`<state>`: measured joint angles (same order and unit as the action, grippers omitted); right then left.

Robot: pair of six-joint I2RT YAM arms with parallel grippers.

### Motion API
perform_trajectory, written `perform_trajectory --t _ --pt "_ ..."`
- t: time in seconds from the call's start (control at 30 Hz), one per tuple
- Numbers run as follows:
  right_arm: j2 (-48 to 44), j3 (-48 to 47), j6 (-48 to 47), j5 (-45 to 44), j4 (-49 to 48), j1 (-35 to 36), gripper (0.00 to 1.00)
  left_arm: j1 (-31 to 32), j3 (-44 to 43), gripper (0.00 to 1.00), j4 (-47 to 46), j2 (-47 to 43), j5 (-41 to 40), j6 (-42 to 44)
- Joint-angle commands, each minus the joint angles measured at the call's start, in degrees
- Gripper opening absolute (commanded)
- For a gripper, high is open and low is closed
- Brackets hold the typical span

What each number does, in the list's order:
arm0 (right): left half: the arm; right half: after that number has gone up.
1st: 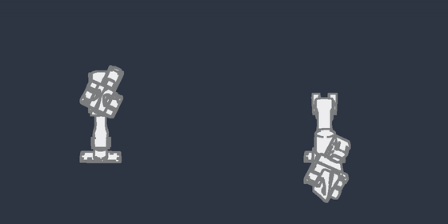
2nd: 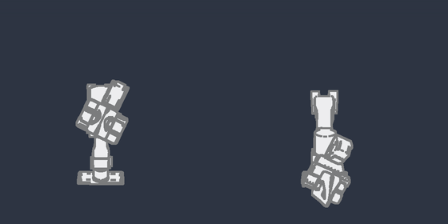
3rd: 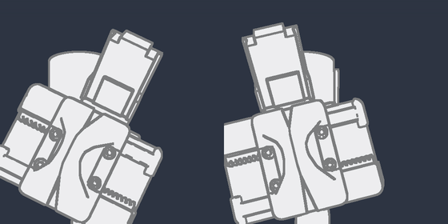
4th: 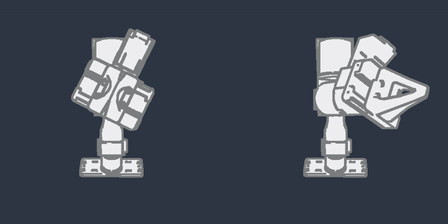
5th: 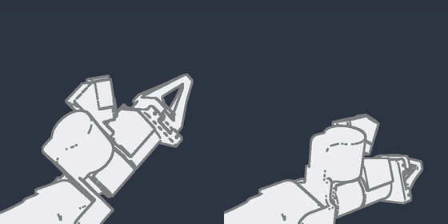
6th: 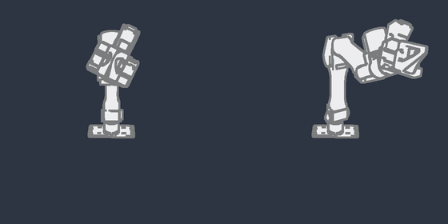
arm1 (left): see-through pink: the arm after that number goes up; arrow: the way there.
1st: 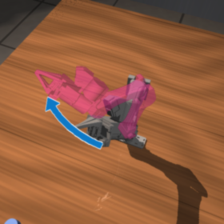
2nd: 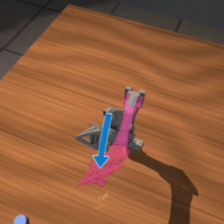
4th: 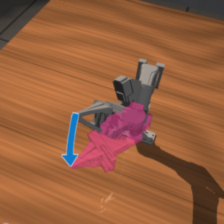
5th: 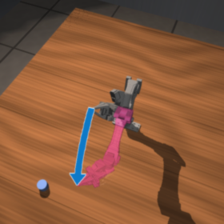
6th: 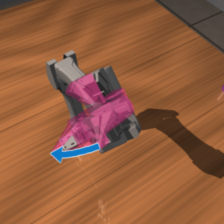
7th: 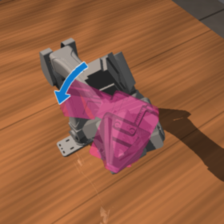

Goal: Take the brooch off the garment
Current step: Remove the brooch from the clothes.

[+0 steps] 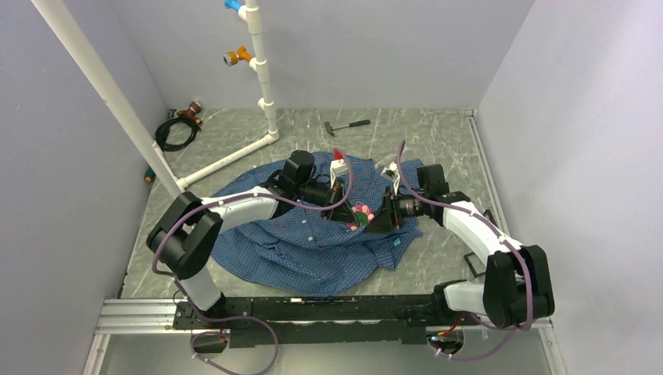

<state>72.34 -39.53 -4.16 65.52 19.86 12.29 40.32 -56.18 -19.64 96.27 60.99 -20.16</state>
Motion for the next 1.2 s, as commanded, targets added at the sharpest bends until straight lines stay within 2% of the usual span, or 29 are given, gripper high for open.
perform_trajectory --t 0.0,0.13,0.33,0.87,1.17 --pt "-0.8 -7.0 -15.8 4.5 9.2 -1.0 0.55 0.1 -2.2 0.0 3.6 1.1 4.5 3.9" --pt "-0.7 -9.4 -19.9 5.8 12.9 -1.4 0.59 0.1 -2.9 0.0 5.2 1.7 4.9 4.8" --pt "-0.6 -7.1 -14.9 6.3 7.1 -0.7 0.51 0.1 -2.4 0.0 1.9 1.6 5.5 1.7" --pt "-0.6 -2.5 -9.2 7.9 0.0 0.4 0.4 0.2 -1.7 0.0 -3.5 2.1 6.7 -2.6" --pt "-0.5 -3.1 -8.8 8.4 -0.1 0.5 0.41 0.5 -1.7 0.0 -3.1 2.3 6.7 -2.7"
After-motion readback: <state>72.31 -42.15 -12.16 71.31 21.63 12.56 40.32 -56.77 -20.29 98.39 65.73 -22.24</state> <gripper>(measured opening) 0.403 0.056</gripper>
